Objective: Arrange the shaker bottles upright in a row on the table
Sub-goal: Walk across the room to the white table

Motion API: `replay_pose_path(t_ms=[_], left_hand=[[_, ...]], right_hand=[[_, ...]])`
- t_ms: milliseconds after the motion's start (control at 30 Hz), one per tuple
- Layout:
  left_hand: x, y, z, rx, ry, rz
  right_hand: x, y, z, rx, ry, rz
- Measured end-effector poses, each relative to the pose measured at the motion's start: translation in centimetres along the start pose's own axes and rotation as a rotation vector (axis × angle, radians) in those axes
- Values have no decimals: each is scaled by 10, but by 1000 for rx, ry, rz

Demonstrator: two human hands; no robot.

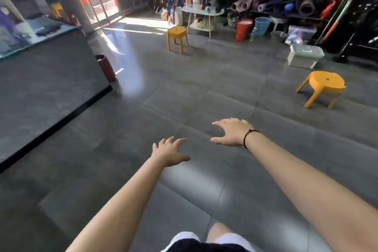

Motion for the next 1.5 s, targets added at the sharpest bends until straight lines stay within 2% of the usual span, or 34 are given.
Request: replay_pose_path(t_ms=[267,600,833,1000,1200,1500], left_hand=[[-5,-194,-24,-22,-46,2],[21,-475,-153,88,-36,-9],[11,-643,-188,47,-21,-36],[-3,-794,-211,19,-12,-27],[-12,-959,-271,-35,-5,1],[-16,-1171,-324,-72,10,39]], right_hand=[[54,-197,1,-23,16,19],[110,-488,-82,-10,72,-62],[125,-662,-96,-11,61,-124],[150,-809,-102,12,47,-98],[192,-963,-126,-55,19,20],[247,-1181,-144,-63,-25,63]])
Point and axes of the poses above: each hand's wrist, its own y-axis away from the middle knuckle, its own z-axis out of the palm, x = y × z, the point moved 4 cm from there along -y, towards the middle knuckle, and after that the axes turned 14 degrees about x, right-handed, at the moved point
